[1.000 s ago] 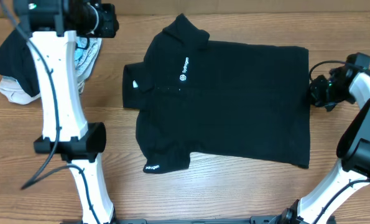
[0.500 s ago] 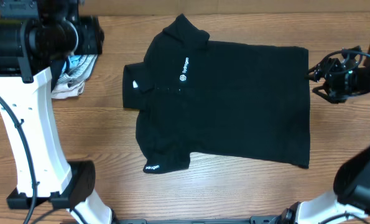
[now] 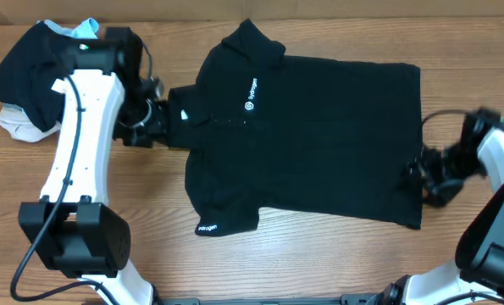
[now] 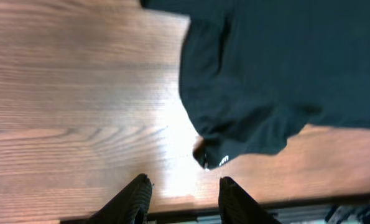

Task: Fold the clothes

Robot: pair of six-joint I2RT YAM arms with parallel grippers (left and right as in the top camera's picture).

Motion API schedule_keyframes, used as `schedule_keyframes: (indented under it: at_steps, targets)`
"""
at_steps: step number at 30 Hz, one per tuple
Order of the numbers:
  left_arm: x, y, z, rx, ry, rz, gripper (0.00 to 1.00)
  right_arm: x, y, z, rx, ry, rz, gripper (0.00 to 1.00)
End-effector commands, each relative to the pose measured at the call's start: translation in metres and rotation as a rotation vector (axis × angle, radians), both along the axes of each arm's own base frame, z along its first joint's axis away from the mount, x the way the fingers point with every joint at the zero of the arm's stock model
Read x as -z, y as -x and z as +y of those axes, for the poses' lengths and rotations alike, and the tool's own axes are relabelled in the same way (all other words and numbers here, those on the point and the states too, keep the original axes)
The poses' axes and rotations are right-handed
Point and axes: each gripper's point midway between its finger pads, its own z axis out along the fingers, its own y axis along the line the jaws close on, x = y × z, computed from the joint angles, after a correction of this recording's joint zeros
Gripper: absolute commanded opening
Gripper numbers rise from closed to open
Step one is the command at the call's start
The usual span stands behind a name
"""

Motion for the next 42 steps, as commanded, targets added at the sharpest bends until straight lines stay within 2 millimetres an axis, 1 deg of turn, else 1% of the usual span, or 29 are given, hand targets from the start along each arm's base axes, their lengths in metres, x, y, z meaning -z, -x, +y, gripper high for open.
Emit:
schedule_keyframes:
  at_steps: [1,5,7,9,10,11,12,13,14,16,18,21,23,26,27,32,33,35,36,37,39,40,42]
  targets:
    - [0.0,0.008,-0.014,0.056,0.033,0.012,0.4,0.02,0.028,-0.008,0.106,0.01,0.082,0.7]
    - [0.003,0.02,-0.023,0.099,0.02,0.029,0.41,0.034,0.049,-0.009,0.155,-0.008,0.114,0.68]
    - [0.01,0.027,-0.026,0.117,0.006,0.042,0.41,0.041,0.055,-0.006,0.162,-0.012,0.121,0.61]
    - [0.02,0.035,-0.027,0.113,-0.014,0.061,0.41,0.048,0.06,-0.002,0.165,-0.017,0.121,0.56]
    - [0.025,0.039,-0.028,0.116,-0.013,0.072,0.41,0.051,0.058,-0.001,0.167,-0.022,0.107,0.55]
    - [0.03,0.044,-0.028,0.112,-0.014,0.085,0.41,0.053,0.056,0.0,0.156,-0.027,0.086,0.41]
    - [0.036,0.048,-0.027,0.104,-0.017,0.102,0.42,0.053,0.054,0.0,0.156,-0.027,0.079,0.25]
    - [0.042,0.053,-0.026,0.104,-0.018,0.119,0.42,0.053,0.053,0.0,0.158,-0.029,0.073,0.15]
    - [0.049,0.06,-0.027,0.103,-0.013,0.145,0.42,0.052,0.052,0.0,0.158,-0.03,0.07,0.13]
    - [0.061,0.071,-0.033,0.104,0.031,0.188,0.41,0.051,0.05,-0.001,0.15,-0.03,0.066,0.11]
    - [0.071,0.085,-0.045,0.139,0.109,0.23,0.42,0.048,0.048,-0.002,0.137,-0.03,0.06,0.08]
    - [0.092,0.107,-0.053,0.167,0.149,0.285,0.44,0.045,0.046,-0.004,0.133,-0.03,0.058,0.08]
    - [0.104,0.119,-0.055,0.173,0.155,0.314,0.49,0.045,0.046,-0.004,0.133,-0.03,0.058,0.08]
    - [0.118,0.135,-0.066,0.163,0.219,0.348,0.61,0.045,0.046,-0.004,0.133,-0.03,0.058,0.08]
    - [0.123,0.138,-0.069,0.159,0.237,0.351,0.64,0.045,0.046,-0.004,0.133,-0.03,0.057,0.08]
    - [0.141,0.154,-0.077,0.141,0.301,0.368,0.63,0.045,0.046,-0.004,0.133,-0.029,0.056,0.08]
    - [0.144,0.156,-0.077,0.14,0.305,0.366,0.62,0.045,0.046,-0.004,0.133,-0.028,0.056,0.08]
    - [0.152,0.158,-0.076,0.143,0.304,0.352,0.57,0.045,0.045,-0.004,0.133,-0.028,0.055,0.08]
    - [0.157,0.158,-0.077,0.142,0.307,0.339,0.48,0.045,0.045,-0.005,0.133,-0.027,0.054,0.08]
    - [0.16,0.156,-0.078,0.129,0.31,0.331,0.36,0.045,0.045,-0.005,0.133,-0.027,0.053,0.08]
    - [0.161,0.154,-0.083,0.106,0.338,0.318,0.07,0.045,0.045,-0.005,0.133,-0.026,0.053,0.08]
    - [0.159,0.153,-0.087,0.098,0.363,0.32,0.04,0.045,0.045,-0.005,0.133,-0.026,0.052,0.08]
    - [0.151,0.154,-0.099,0.075,0.445,0.333,0.04,0.045,0.045,-0.005,0.133,-0.026,0.052,0.08]
